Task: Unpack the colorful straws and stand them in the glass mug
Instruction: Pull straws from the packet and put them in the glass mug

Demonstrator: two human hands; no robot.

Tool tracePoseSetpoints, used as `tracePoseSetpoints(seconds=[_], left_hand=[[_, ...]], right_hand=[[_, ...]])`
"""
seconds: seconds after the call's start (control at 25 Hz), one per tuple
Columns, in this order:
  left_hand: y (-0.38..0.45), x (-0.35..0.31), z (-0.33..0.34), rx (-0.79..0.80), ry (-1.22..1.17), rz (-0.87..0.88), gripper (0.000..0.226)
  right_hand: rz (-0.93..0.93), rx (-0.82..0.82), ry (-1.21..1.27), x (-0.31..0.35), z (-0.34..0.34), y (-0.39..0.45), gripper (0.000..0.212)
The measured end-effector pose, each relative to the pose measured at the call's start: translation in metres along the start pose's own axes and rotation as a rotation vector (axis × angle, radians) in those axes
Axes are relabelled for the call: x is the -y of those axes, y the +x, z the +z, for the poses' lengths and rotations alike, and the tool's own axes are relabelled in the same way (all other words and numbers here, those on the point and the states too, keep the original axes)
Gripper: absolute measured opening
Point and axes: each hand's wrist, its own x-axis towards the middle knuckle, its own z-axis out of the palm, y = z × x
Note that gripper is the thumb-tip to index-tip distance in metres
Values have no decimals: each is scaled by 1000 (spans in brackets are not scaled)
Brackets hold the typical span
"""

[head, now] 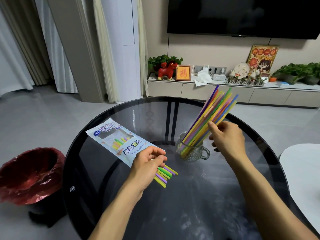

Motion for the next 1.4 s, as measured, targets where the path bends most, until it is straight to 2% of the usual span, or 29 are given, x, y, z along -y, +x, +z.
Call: tracePoseSetpoints(seconds=[0.12, 0.2, 0.28, 0.36, 0.48, 0.68, 0.8, 0.92, 1.04, 1.2, 1.28, 1.4], left_hand=[[0, 4, -1, -96, 237, 73, 12], [1, 9, -6, -169, 662, 176, 11], [3, 18, -12, -145, 1041, 174, 34], [5, 26, -15, -32, 1168, 40, 50], [3, 32, -16, 71, 1184, 37, 54], [-5, 32, -21, 142, 1224, 79, 58], [-5, 35, -21, 130, 1227, 107, 58], [-3, 36, -20, 137, 1225, 103, 59], [-3, 37, -19, 140, 1236, 107, 60], [-2, 37, -19, 144, 1248, 99, 61], [-2, 38, -20, 143, 1243, 92, 62], [1, 39, -22, 125, 1241, 63, 62]], right_hand=[[-4, 125, -193, -8, 4, -2, 50], [-23, 202, -328, -10, 5, -9, 61], [-104, 265, -380, -7, 8, -21, 60], [-224, 363, -361, 1, 23, -45, 50], [-324, 405, -389, 11, 57, -80, 31], [-323, 555, -512, 10, 88, -98, 36], [-356, 549, -650, 16, 91, -107, 46], [-404, 527, -739, 18, 87, -111, 40], [-362, 548, -750, 17, 84, -111, 32], [-332, 520, -882, 16, 80, -113, 33], [-321, 568, -889, 16, 74, -108, 30], [-283, 746, -831, 12, 56, -90, 24]])
